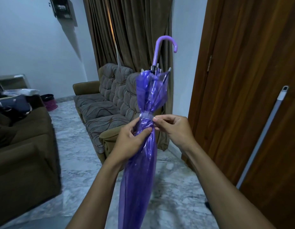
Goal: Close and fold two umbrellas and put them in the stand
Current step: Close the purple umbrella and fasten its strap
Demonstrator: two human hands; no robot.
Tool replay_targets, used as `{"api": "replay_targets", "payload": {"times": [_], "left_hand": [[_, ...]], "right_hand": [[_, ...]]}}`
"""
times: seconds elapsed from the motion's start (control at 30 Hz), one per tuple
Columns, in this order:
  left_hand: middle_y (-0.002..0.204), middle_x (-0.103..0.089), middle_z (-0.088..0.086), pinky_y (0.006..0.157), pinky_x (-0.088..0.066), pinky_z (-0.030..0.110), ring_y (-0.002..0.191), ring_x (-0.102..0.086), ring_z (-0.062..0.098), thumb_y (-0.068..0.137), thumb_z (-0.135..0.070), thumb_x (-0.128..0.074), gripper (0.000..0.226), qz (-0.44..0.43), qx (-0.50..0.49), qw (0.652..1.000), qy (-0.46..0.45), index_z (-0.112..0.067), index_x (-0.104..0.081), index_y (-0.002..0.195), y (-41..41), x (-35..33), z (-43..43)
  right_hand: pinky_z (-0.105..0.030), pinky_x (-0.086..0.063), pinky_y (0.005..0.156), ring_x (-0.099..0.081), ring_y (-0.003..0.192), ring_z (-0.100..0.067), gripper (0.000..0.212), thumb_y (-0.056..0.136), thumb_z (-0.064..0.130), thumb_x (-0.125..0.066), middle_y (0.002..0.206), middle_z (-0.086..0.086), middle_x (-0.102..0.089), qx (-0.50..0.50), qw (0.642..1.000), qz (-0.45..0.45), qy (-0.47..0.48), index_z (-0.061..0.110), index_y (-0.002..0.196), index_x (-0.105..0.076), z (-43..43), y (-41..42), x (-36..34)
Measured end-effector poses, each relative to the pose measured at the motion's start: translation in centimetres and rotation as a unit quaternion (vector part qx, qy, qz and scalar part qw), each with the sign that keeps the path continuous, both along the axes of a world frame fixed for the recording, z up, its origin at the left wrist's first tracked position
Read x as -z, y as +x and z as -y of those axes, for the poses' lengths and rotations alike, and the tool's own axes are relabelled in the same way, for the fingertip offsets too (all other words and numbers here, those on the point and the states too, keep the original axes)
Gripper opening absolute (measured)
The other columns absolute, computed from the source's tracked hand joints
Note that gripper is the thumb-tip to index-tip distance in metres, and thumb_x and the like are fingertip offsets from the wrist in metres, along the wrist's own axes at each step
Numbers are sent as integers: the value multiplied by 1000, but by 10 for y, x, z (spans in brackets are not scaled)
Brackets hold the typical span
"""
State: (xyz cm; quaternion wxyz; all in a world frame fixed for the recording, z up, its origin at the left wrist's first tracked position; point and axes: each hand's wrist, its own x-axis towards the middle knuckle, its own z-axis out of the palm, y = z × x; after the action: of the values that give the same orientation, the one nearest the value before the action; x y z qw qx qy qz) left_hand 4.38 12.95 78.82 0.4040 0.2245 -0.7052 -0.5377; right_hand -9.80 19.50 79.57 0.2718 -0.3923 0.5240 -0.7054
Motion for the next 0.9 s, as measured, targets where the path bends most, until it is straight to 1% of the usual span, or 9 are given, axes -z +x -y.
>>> {"api": "replay_targets", "payload": {"times": [0.1,0.2,0.33,0.47,0.53,0.6,0.67,0.77,0.9], "left_hand": [[105,-73,7,78,-55,21,87,-69,11,90,-2,-62,36,-30,48,997,51,-8,-58,126,3,1,2],[94,-73,6,66,-56,22,73,-70,12,92,-1,-58,40,-54,80,990,99,-8,-48,130,4,3,4],[88,-72,6,61,-55,20,68,-69,10,93,-4,-56,36,-46,88,985,140,-7,-48,128,4,3,3],[118,-46,8,76,-48,6,83,-59,-12,91,-16,-64,23,62,2,998,22,-16,-64,115,3,-1,10],[119,-55,6,89,-51,20,92,-63,3,87,-20,-70,29,56,-8,998,-3,-18,-65,116,2,1,11],[102,-68,4,83,-53,29,85,-67,14,84,-15,-72,34,25,-80,996,-10,-15,-60,115,-2,4,6],[94,-70,3,77,-52,25,80,-66,16,83,-14,-72,34,29,-175,983,-48,-16,-54,112,-6,6,2],[102,-69,0,71,-42,10,87,-65,14,82,-20,-70,35,87,-197,970,-109,-17,-57,114,-5,4,-1],[103,-67,-2,71,-42,19,87,-63,14,79,-22,-75,47,137,-144,972,-123,-20,-48,118,3,8,5]], "right_hand": [[-30,-60,80,-71,76,-16,4,82,15,-76,79,-5,-76,17,999,-48,12,11,81,-76,0,-3,2],[-36,-58,88,-72,87,-24,11,83,25,-74,87,-8,-76,-13,998,-39,38,14,82,-75,0,-2,3],[-25,-60,72,-69,70,-14,8,88,12,-69,74,-3,-74,-31,999,4,22,9,81,-69,4,4,-1],[-24,-60,69,-69,66,-11,8,87,9,-71,73,-4,-73,8,1000,-8,16,5,81,-68,3,6,-2],[-28,-61,70,-69,69,-14,8,87,11,-72,76,-7,-74,21,999,-15,19,7,80,-69,5,8,0],[-40,-61,77,-70,74,-21,10,86,13,-73,80,-13,-74,56,998,-18,23,9,79,-69,11,13,2],[-49,-59,81,-72,77,-29,11,84,16,-76,81,-16,-75,95,995,-33,23,10,77,-71,18,18,5],[-43,-60,76,-71,70,-19,13,82,20,-78,73,-7,-74,142,987,-74,28,17,72,-71,22,22,9],[-38,-60,76,-72,73,-19,11,82,21,-78,74,-3,-75,134,982,-126,36,21,72,-73,21,26,10]]}}
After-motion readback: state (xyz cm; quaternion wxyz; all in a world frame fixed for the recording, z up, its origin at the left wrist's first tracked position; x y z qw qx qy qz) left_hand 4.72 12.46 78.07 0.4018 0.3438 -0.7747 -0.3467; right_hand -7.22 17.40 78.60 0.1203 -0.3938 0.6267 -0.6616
